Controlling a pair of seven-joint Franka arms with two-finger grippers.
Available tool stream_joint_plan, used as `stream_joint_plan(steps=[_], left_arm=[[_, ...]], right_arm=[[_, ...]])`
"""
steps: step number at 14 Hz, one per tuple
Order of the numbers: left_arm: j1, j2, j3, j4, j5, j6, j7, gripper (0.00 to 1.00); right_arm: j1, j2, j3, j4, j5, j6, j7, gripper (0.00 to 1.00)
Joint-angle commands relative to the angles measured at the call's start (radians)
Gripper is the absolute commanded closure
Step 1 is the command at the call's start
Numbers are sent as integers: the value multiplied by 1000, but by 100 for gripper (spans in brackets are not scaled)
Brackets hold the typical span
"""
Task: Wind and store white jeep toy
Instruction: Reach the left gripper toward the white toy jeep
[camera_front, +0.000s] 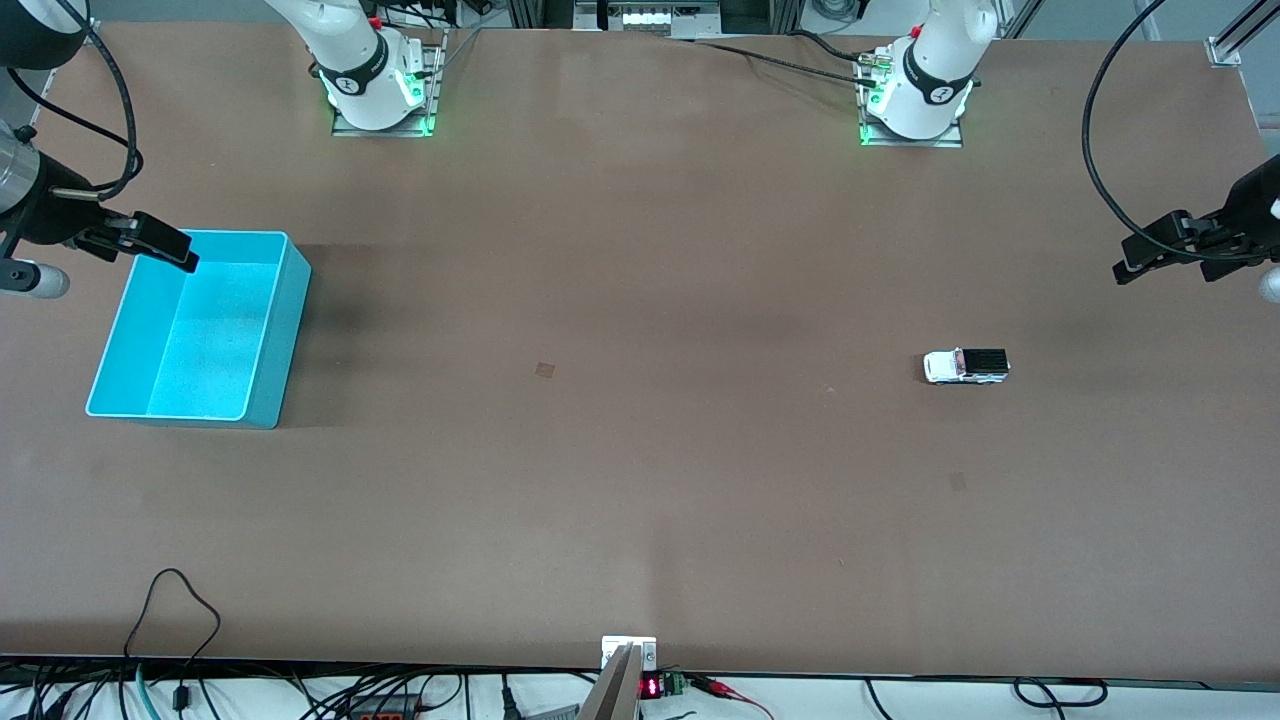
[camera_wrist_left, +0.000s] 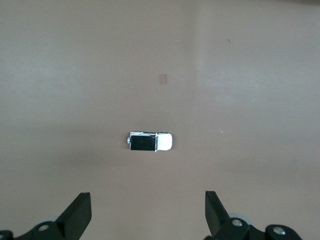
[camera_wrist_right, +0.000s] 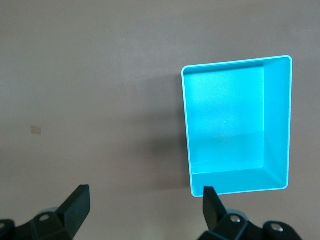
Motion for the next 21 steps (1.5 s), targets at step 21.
stream_joint_plan(steps=[21], left_arm=[[9, 92, -55, -425, 10, 327, 193, 0]], right_arm=[[-11, -2, 5, 4, -8, -11, -21, 0]])
